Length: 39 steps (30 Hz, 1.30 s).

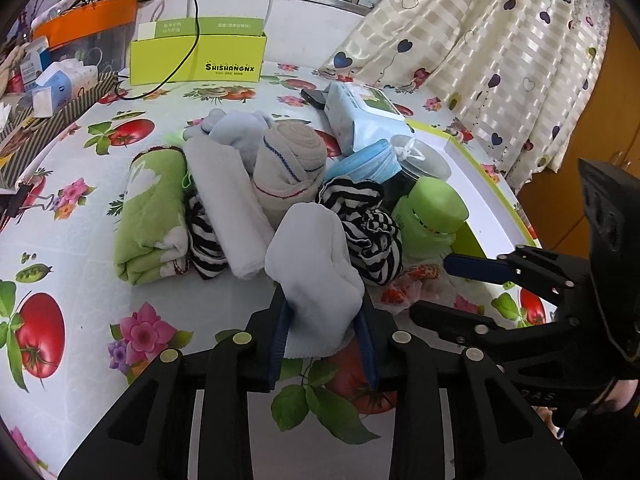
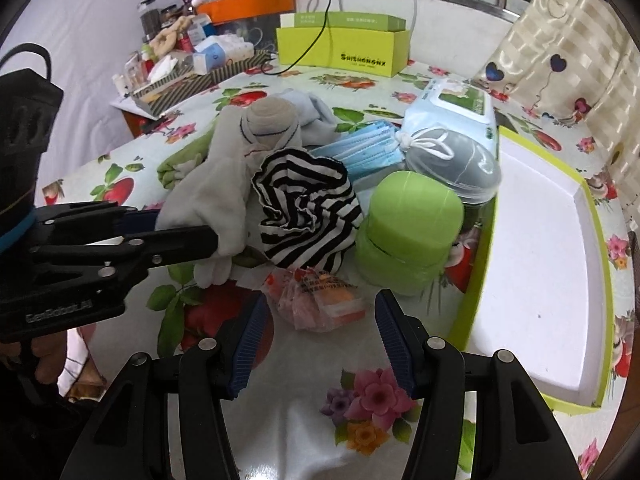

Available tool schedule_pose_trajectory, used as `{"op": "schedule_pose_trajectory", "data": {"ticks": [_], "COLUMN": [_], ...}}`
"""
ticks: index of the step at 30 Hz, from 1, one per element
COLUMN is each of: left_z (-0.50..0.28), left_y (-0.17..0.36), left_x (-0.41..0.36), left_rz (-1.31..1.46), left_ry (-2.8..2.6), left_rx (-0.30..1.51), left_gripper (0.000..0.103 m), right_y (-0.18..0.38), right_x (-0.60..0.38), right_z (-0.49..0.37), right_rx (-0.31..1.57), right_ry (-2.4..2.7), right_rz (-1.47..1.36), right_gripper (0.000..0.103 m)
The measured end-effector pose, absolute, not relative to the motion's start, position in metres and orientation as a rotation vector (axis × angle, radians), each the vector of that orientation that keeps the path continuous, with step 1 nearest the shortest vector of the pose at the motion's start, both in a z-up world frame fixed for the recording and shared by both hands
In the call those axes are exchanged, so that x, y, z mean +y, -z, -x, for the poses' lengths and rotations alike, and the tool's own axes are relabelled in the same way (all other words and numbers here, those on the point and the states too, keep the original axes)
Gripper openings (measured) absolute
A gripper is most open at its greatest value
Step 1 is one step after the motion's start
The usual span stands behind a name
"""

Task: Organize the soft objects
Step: 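Close the left gripper on the white sock and lift it, then close the right gripper on the clear plastic bag with orange contents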

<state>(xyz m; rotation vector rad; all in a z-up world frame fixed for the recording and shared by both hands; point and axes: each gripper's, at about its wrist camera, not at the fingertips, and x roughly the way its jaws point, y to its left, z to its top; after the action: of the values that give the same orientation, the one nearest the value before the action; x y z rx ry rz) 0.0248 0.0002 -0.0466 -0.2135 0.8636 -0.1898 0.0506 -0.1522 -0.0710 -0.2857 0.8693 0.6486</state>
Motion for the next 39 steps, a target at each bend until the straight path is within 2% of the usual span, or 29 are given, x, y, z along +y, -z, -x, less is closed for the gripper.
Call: {"op": "schedule_pose_trajectory", "data": {"ticks": [8, 12, 16, 39], "left_z": [-0.025, -0.024, -0.022, 0.007], "left_y": [0.049, 0.049, 0.047, 0.011], "left_x": [0.002, 0.001, 0.001, -0.004], "left_rz": [0.224, 0.222, 0.22, 0.187], "left_ry": [0.193, 0.199, 0.199, 0.193], "left_rx": [0.869, 0.869, 0.863, 0.765], "left_gripper": [0.032, 0.032, 0.032, 0.032], "right_y": [0.078, 0.08, 0.078, 0.039], "right_x": [-0.149, -0.146, -0.144, -0.16], "right_z": [-0.059, -0.054, -0.047, 0.003], "right_rx": [0.883, 0.874, 0.858, 0.726], "right_ry": [-0.669, -0.692, -0.713, -0.78], "right_rz": [0.296, 0.321, 0.334, 0.295], "right_gripper": [0.056, 0.042, 0.036, 0.035]}}
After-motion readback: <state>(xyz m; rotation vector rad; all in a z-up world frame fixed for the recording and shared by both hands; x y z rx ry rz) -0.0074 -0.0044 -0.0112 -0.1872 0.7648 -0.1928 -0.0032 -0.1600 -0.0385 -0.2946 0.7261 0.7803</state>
